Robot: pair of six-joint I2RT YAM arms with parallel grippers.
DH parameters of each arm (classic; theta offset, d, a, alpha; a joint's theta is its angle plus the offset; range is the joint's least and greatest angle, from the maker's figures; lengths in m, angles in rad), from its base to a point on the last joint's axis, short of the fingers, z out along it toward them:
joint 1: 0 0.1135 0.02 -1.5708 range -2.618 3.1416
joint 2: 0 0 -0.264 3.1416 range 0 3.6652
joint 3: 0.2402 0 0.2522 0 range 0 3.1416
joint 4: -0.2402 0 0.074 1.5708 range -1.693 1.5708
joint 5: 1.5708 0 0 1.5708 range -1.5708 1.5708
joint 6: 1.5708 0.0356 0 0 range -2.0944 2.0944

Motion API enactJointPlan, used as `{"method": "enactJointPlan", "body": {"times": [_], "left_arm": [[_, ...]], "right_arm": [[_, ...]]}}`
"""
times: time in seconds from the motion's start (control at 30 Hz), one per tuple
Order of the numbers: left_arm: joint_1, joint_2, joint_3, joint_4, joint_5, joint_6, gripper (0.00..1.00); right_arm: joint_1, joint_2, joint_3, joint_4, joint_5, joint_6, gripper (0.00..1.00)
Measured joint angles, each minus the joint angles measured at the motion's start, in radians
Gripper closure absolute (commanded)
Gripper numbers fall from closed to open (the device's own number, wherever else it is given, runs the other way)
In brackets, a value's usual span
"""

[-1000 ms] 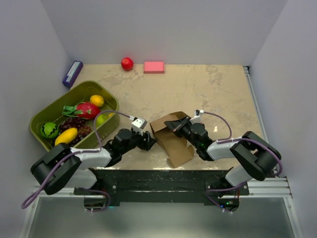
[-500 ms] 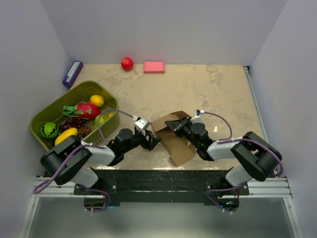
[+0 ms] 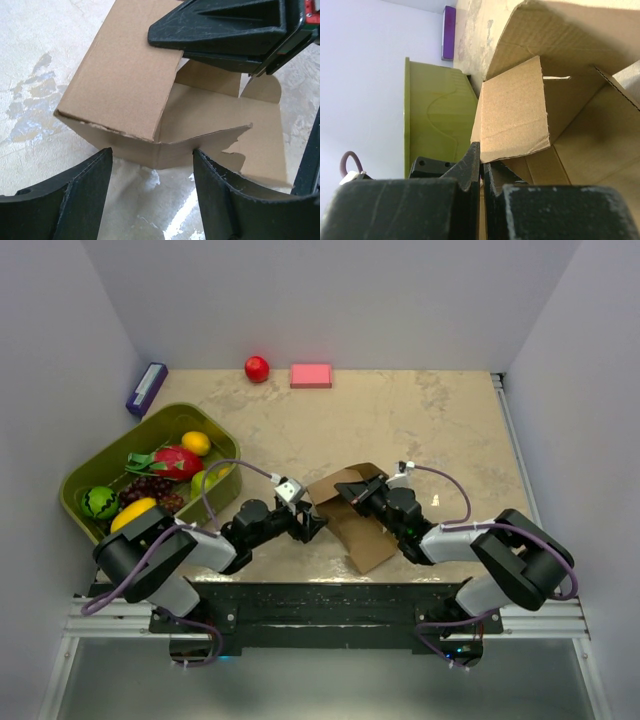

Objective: Fold the paper box

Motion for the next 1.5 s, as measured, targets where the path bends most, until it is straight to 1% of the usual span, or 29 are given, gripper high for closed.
{"method": "enactJointPlan", "body": {"times": [0.07,0.2,0.37,0.47,0.57,0.63,0.8,1.0,1.1,1.23,1.5], "left_arm": [[0.000,0.005,0.000,0.000,-0.010,0.000,0.29],[0.001,-0.015,0.000,-0.024,-0.016,0.008,0.29],[-0.006,-0.136,0.000,-0.147,-0.009,0.016,0.28],[-0.041,-0.216,-0.007,-0.214,-0.030,0.005,0.27],[-0.105,-0.300,-0.024,-0.276,-0.067,-0.050,0.27],[-0.129,-0.320,-0.033,-0.301,-0.083,-0.098,0.27],[-0.150,-0.305,-0.038,-0.381,-0.132,-0.218,0.27],[-0.171,-0.221,-0.011,-0.424,-0.167,-0.322,0.27],[-0.180,-0.196,0.010,-0.433,-0.205,-0.362,0.29],[-0.190,-0.171,0.054,-0.483,-0.270,-0.377,0.31],[-0.265,-0.119,0.187,-0.693,-0.428,-0.337,0.35]], "right_arm": [[-0.001,0.000,0.000,0.000,0.008,0.000,1.00],[-0.001,0.000,0.000,-0.003,0.017,0.000,1.00],[-0.001,-0.008,0.000,-0.027,0.039,0.007,1.00],[0.000,-0.035,0.000,-0.063,0.044,0.008,1.00],[0.000,-0.051,0.000,-0.088,0.052,0.008,1.00],[0.000,-0.057,0.000,-0.100,0.059,0.009,1.00],[0.000,-0.061,0.000,-0.108,0.062,0.010,1.00],[0.000,-0.060,0.000,-0.108,0.062,0.016,1.00],[0.000,-0.060,0.000,-0.108,0.061,0.019,1.00],[0.001,-0.060,0.000,-0.108,0.061,0.021,1.00],[0.001,-0.058,0.000,-0.106,0.061,0.027,1.00]]}}
